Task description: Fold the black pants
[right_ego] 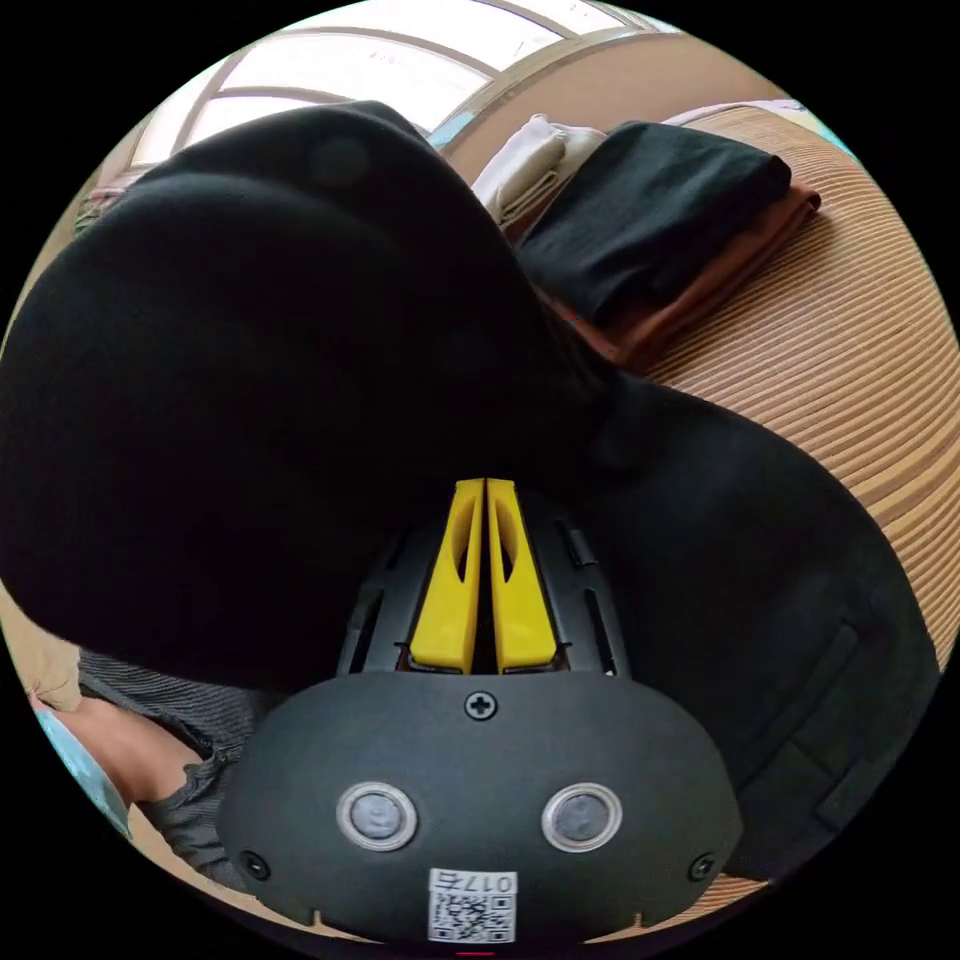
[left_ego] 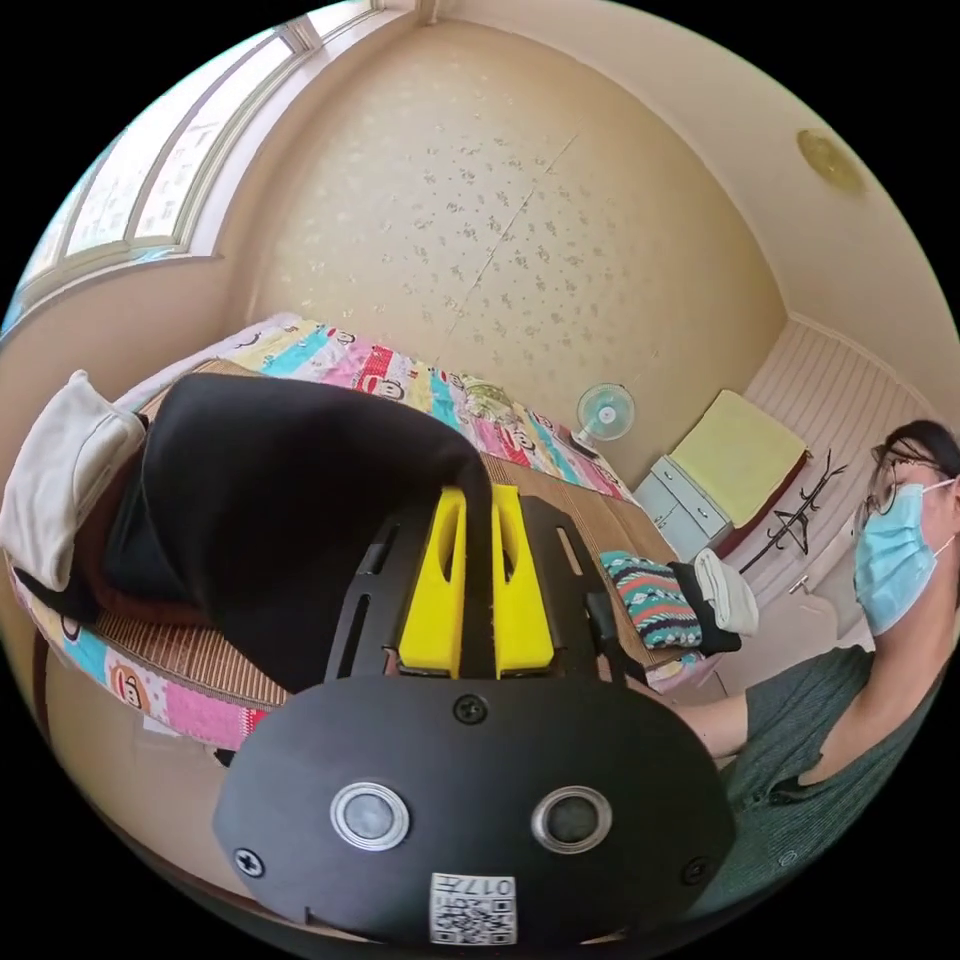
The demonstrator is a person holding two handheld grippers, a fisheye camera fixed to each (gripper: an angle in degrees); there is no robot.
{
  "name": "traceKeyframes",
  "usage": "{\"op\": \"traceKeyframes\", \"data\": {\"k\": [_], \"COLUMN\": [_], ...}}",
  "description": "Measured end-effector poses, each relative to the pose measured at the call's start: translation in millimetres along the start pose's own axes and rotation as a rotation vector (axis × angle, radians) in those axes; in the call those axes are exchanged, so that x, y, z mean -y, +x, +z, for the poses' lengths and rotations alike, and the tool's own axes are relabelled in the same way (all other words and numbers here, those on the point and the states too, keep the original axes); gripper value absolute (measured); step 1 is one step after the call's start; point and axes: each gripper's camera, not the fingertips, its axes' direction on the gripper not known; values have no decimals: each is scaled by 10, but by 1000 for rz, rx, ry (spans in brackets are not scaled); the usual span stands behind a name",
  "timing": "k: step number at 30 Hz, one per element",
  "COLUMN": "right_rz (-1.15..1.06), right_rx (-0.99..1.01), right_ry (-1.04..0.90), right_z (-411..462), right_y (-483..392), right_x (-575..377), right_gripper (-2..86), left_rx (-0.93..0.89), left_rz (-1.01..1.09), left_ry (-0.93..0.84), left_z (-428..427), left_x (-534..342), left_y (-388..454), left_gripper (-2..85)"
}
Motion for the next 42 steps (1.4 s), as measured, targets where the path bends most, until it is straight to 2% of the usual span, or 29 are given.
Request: {"op": "traceKeyframes", "data": {"k": [2,5,7,10,12,14,15,17,20,24,26,28,30,33,35,37,38,40,42], "right_rz": [63,253,400,547,629,677,680,662,639,647,658,664,660,554,423,206,148,70,169], "right_rx": [-54,-172,-134,-32,-13,-1,6,-6,-67,-261,-350,-447,-531,-664,-696,-563,-500,-349,-434], "right_ry": [33,253,516,843,935,983,986,946,781,553,434,272,249,414,528,550,520,338,177], "right_z": [-274,-1048,-1682,-2171,-2286,-2322,-2323,-2311,-2240,-2016,-1871,-1621,-1518,-1516,-1501,-1389,-1334,-1040,-763], "right_y": [129,505,840,1200,1360,1456,1485,1496,1514,1477,1460,1469,1407,1024,722,489,475,576,727], "right_x": [-103,-565,-1163,-1933,-2221,-2377,-2400,-2320,-1997,-1544,-1362,-1140,-1049,-1002,-999,-949,-912,-687,-496], "right_gripper": [3,4,5,8,11,17,26,50,124,148,147,136,128,110,102,72,62,23,14], "left_rx": [-5,-38,-81,-159,-245,-366,-442,-443,-274,29,60,-1,-54,130,137,108,67,-28,-164], "left_rz": [39,101,121,96,22,-20,-15,-8,-43,-99,-106,-137,-152,-103,-164,-223,-268,-302,-234], "left_ry": [-65,-188,-243,-345,-444,-450,-429,-416,-398,-307,-320,-390,-453,-463,-467,-462,-436,-376,-281], "left_z": [246,829,1239,2004,2559,2695,2671,2548,2170,1495,1405,1511,1749,1825,1810,1750,1663,1511,1361], "left_x": [0,-92,-207,-439,-679,-824,-892,-974,-1100,-1354,-1494,-1685,-2018,-2178,-2140,-2102,-2088,-2060,-1968], "left_y": [124,352,484,599,594,582,575,513,245,-87,-131,-164,-116,29,24,-23,-71,-119,-51], "left_gripper": [43,45,45,51,83,88,86,88,120,148,150,156,166,140,136,136,135,129,105]}}
